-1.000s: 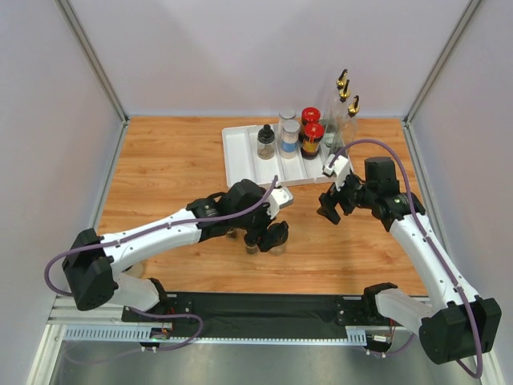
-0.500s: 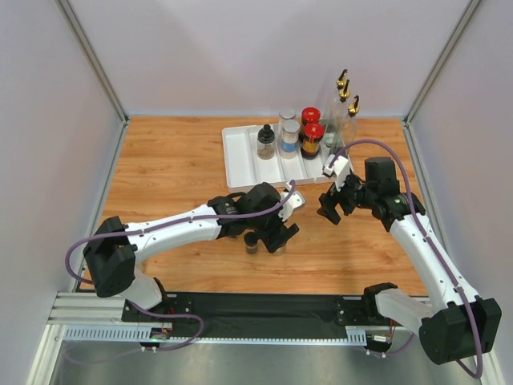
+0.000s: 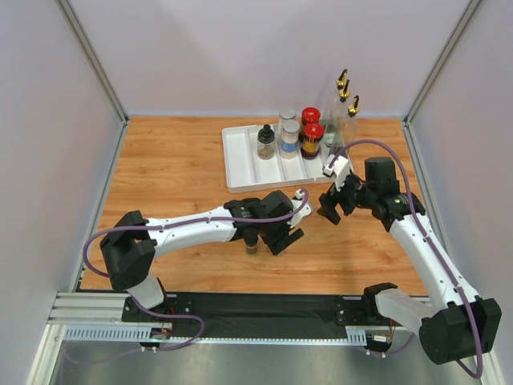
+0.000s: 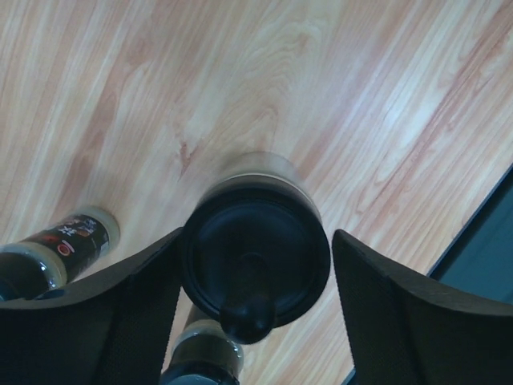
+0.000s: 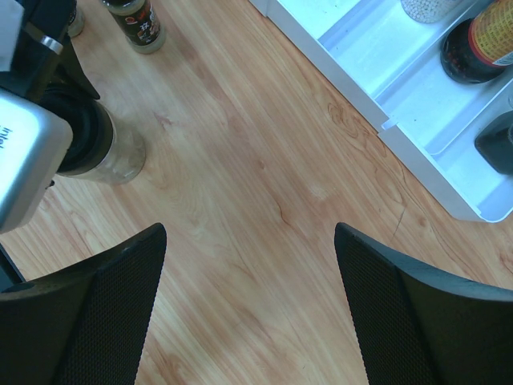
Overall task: Organize the condiment bottles
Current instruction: Pick up the bottle from the center of the board.
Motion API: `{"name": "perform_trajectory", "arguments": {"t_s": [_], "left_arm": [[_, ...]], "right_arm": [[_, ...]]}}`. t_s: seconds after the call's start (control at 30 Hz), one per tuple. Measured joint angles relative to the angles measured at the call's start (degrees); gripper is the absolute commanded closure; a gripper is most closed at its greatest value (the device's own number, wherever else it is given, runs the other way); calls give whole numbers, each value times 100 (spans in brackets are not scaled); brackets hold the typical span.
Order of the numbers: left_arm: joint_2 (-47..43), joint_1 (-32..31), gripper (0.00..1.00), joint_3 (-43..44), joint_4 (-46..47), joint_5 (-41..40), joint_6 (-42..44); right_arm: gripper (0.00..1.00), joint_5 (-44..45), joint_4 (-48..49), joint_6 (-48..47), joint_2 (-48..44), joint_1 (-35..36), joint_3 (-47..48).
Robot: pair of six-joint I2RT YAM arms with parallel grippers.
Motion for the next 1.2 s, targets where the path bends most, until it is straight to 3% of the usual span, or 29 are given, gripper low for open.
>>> {"name": "perform_trajectory", "arguments": {"t_s": [0.07,0.17,0.2,0.3,0.8,1.2], "left_arm": [[59,-4,29,24,4,-63,-11],[74,-24,53,35,9,-116,-37],[74,-35,67,39,20,-120,-39],[74,-44,86,37,37,-111,-33],[-684,26,87,-63,323,-155,76],[-874,809,88,184,295,76,105]], "right_arm": [[13,0,0,0,0,0,0],[12,0,-2,-2,0,0,0],[12,0,0,0,0,0,0],[12,2,-2,-2,0,0,0],[12,46,-2,-17,0,0,0],[12,50,-4,-44,0,0,0]]}}
